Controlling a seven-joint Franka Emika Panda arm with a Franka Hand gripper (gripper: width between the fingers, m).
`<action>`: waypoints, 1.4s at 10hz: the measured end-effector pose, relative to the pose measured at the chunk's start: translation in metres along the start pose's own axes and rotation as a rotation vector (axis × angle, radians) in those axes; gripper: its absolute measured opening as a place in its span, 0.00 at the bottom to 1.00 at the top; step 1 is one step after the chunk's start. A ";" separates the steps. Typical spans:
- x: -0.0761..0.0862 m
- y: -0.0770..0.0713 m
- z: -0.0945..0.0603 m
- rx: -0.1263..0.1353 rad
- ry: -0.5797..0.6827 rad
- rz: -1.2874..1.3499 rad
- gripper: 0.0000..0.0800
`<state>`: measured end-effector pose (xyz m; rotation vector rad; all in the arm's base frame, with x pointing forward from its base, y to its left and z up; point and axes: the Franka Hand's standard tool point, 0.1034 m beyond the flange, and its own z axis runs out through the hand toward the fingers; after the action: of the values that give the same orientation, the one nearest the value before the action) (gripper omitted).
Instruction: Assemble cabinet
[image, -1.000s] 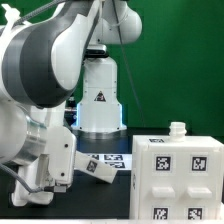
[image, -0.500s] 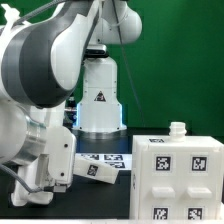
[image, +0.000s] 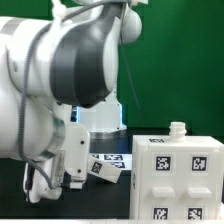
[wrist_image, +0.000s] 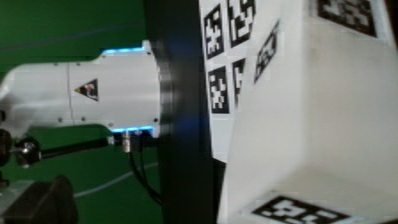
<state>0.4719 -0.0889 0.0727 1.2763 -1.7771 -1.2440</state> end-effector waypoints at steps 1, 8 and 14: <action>0.003 0.001 0.005 -0.031 -0.009 0.006 1.00; 0.007 0.043 0.024 -0.422 -0.020 -0.063 1.00; 0.002 0.040 -0.008 -0.146 0.019 -0.107 1.00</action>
Offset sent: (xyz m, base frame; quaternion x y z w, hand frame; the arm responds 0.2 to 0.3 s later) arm 0.0085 -0.0065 0.0025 -0.2056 0.0142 -0.0345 0.9779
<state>0.4642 -0.0902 0.1125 1.3082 -1.5914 -1.3890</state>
